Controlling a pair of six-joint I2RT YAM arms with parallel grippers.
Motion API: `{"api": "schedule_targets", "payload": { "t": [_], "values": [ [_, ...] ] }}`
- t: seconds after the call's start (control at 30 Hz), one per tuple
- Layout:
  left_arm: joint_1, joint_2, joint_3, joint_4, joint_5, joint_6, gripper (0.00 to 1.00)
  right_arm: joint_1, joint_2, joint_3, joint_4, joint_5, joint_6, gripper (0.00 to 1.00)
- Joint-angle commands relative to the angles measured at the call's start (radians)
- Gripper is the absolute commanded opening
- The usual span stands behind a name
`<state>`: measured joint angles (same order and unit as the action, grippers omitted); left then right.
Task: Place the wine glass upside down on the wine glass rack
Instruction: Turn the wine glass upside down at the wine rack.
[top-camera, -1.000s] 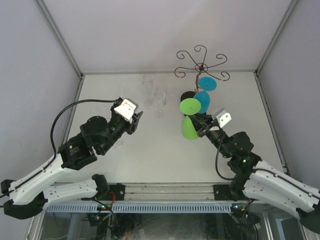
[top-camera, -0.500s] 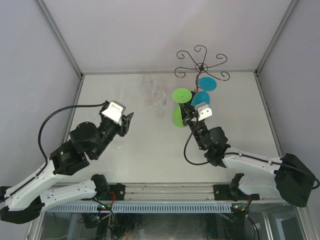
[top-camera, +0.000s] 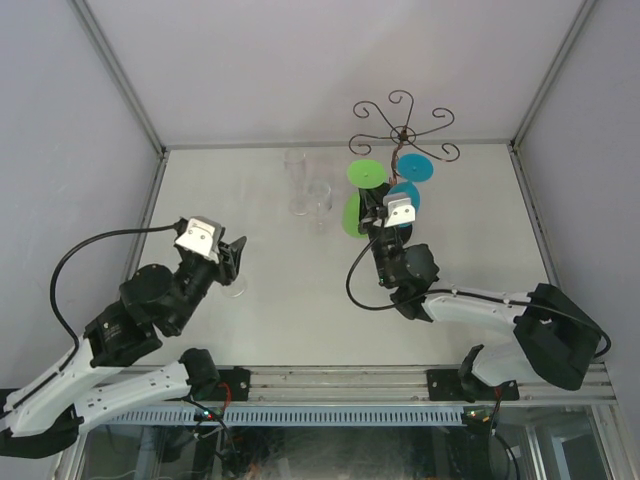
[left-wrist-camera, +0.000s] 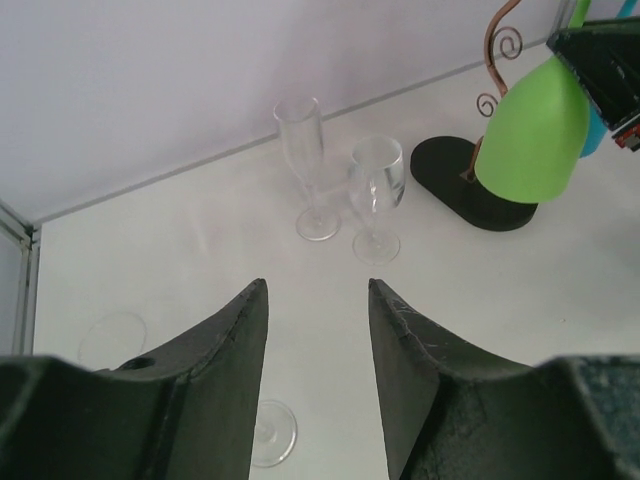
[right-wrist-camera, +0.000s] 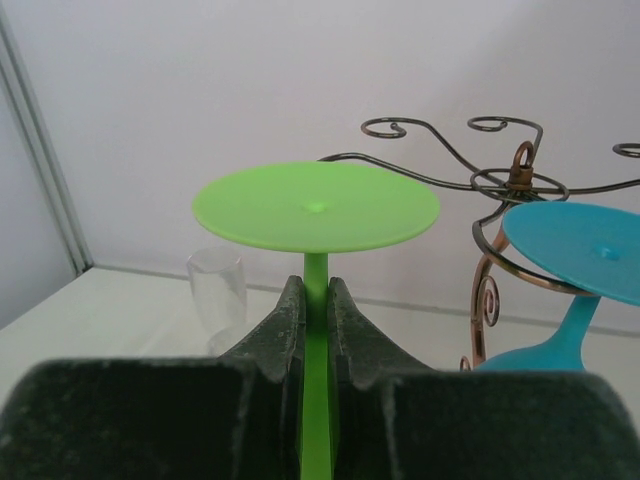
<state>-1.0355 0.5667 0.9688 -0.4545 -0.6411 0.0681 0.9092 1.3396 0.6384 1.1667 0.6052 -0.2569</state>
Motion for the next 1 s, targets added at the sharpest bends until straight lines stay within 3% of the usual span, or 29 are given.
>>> {"api": "schedule_targets", "payload": {
  "t": [0.0, 0.97],
  "values": [
    [0.007, -0.034, -0.05, -0.01, -0.041, -0.077, 0.49, -0.012, 0.052, 0.082, 0.122, 0.047, -0.052, 0.0],
    [0.064, -0.005, -0.109, -0.01, 0.01, -0.096, 0.47, -0.116, 0.186, 0.17, 0.188, 0.051, -0.02, 0.0]
  ]
}}
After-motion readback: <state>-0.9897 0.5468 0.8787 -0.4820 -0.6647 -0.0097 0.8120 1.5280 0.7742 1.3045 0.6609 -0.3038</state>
